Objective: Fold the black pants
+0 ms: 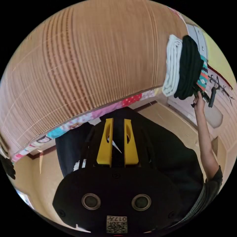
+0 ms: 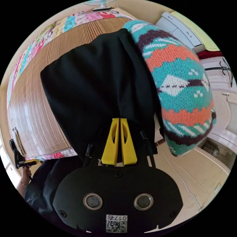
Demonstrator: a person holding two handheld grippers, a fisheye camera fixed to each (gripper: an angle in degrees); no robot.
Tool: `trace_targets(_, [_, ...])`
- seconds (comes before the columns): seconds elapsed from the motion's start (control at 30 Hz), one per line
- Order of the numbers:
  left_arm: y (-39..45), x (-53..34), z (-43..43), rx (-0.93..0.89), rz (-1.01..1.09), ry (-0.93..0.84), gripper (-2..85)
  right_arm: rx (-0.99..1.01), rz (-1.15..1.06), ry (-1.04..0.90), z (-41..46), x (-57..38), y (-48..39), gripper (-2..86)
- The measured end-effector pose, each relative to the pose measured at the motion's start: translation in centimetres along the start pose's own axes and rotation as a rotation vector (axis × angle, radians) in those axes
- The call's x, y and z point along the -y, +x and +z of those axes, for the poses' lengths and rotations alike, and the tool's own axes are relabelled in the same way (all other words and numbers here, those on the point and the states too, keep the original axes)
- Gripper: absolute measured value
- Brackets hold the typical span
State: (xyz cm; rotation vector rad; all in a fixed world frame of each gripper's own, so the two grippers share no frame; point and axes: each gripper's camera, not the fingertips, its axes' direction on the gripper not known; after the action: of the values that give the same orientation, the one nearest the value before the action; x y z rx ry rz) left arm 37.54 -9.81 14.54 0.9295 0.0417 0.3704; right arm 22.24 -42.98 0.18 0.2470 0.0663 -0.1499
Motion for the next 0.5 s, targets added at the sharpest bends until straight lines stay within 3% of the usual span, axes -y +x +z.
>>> trace_targets(0.1, [-7.3, -3.7, -6.0, -0.114, -0.259, 0.178, 6.5, 0.092, 0.117, 0.062, -1.9, -2.3, 0.2, 0.3])
trace_targets(0.27, [-13.6, -10.4, -12.1, -0.225, -0.478, 0.4, 6.4, 0.52, 0.17, 0.273, -3.5, -10.8, -4.8, 0.4])
trace_targets(0.5, [-16.1, -16.8, -14.7, -0.287, -0.499, 0.523, 5.5, 1.041, -0.022, 0.109, 2.1, -12.1, -22.1, 0.4])
